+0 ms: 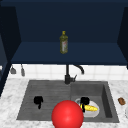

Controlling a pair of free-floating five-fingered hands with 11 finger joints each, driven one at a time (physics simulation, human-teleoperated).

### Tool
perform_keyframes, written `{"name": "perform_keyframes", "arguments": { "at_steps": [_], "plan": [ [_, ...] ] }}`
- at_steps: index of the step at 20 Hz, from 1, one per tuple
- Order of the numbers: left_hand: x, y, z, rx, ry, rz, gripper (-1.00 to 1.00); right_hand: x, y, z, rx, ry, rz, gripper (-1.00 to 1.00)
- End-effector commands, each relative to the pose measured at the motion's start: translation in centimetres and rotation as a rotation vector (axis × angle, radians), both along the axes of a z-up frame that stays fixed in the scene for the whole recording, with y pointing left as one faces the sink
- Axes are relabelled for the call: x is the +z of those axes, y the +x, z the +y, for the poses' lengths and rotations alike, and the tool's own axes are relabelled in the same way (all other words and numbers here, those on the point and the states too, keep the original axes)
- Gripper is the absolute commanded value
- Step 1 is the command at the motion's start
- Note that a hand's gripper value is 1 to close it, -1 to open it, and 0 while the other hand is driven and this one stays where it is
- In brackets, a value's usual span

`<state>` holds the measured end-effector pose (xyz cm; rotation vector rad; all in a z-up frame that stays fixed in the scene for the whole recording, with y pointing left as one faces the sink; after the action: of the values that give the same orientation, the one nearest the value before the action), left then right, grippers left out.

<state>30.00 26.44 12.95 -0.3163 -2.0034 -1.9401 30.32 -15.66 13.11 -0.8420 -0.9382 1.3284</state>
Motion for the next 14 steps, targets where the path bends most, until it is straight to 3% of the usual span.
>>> {"name": "perform_keyframes", "arguments": {
  "at_steps": [1, 7, 14],
  "plan": [
    [0.0, 0.0, 0.0, 0.000, 0.000, 0.000, 0.00, -2.5, 1.8, 0.0, 0.083, -0.055, -0.024, 1.00],
    [0.0, 0.0, 0.0, 0.000, 0.000, 0.000, 0.00, -6.2, 4.3, -1.2, 0.089, 0.011, -0.057, 1.00],
    [0.0, 0.0, 0.0, 0.000, 0.000, 0.000, 0.00, -10.2, 7.9, -2.8, 0.105, 0.038, -0.055, 1.00]
  ]
}}
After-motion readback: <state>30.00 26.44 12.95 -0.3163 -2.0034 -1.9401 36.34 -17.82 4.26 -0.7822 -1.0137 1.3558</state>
